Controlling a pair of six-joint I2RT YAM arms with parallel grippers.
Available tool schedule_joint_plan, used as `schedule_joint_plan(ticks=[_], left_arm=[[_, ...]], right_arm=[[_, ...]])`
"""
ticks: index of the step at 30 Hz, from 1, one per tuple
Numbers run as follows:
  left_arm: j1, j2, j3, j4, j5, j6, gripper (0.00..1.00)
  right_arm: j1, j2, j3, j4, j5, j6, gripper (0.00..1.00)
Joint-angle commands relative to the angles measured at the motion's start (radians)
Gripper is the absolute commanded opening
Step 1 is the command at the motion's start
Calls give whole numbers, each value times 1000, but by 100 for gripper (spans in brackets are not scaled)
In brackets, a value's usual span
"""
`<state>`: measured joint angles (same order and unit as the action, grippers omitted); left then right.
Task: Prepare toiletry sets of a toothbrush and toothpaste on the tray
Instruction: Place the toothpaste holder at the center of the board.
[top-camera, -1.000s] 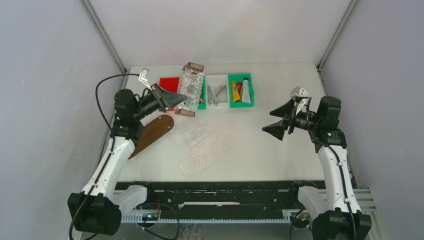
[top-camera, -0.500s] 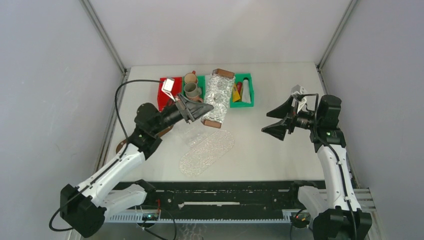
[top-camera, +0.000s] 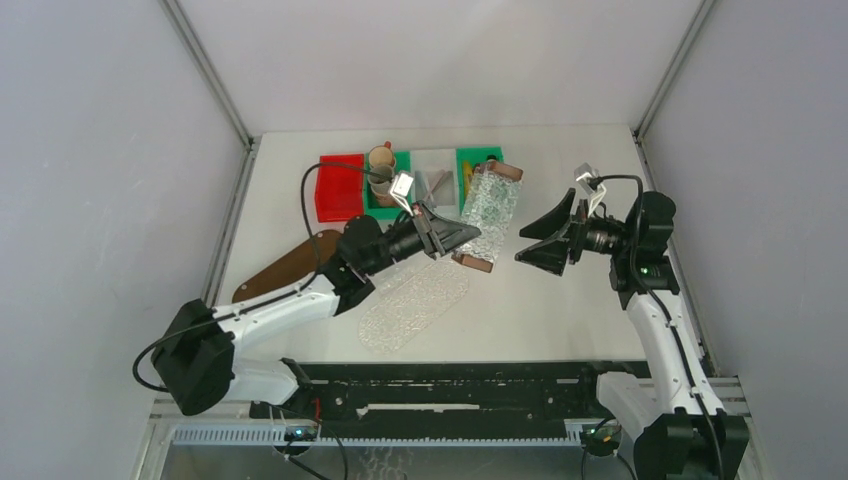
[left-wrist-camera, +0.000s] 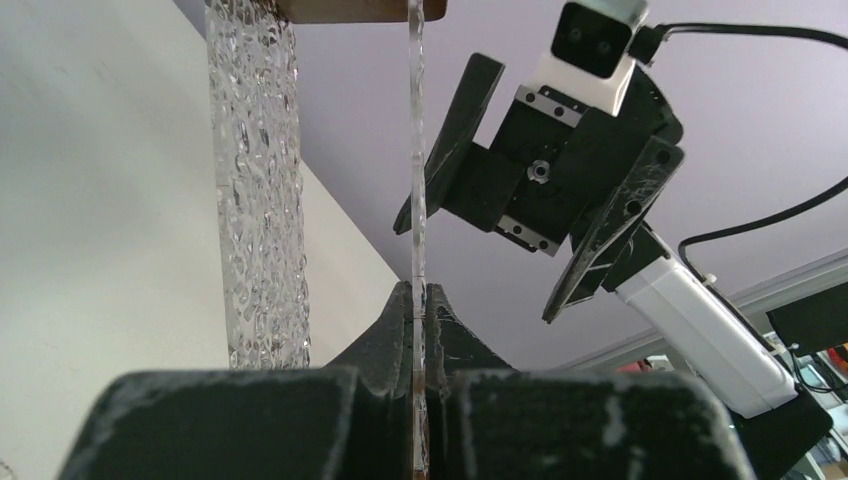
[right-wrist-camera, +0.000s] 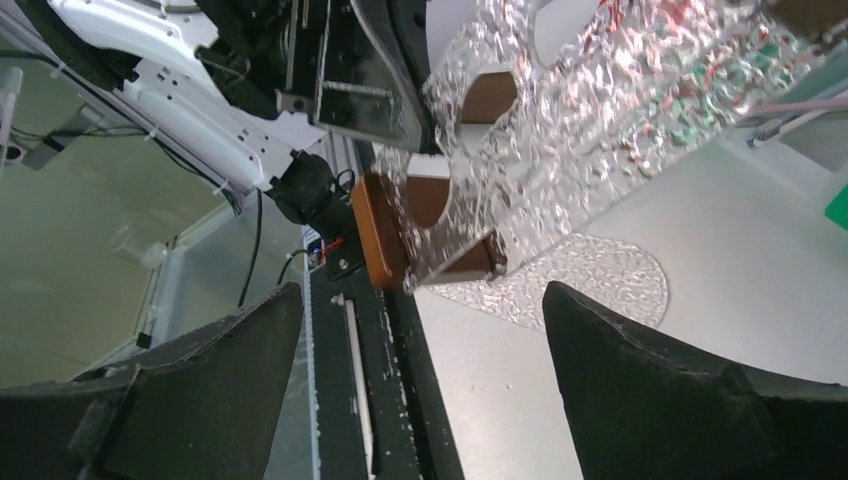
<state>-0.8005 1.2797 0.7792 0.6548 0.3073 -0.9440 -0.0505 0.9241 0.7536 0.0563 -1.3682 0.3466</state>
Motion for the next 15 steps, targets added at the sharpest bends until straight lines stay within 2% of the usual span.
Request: schedule_joint_plan(ticks=[1, 10, 15], left_arm=[[-33, 14, 74, 208, -42, -10, 0], [-44, 44, 66, 310, -37, -37, 0], [-56, 73, 80, 336, -37, -46, 0]], right_arm=[[12, 3, -17, 145, 52, 174, 97], [26, 20, -67, 277, 109, 338, 85], [53, 25, -89, 370, 97, 413, 61]])
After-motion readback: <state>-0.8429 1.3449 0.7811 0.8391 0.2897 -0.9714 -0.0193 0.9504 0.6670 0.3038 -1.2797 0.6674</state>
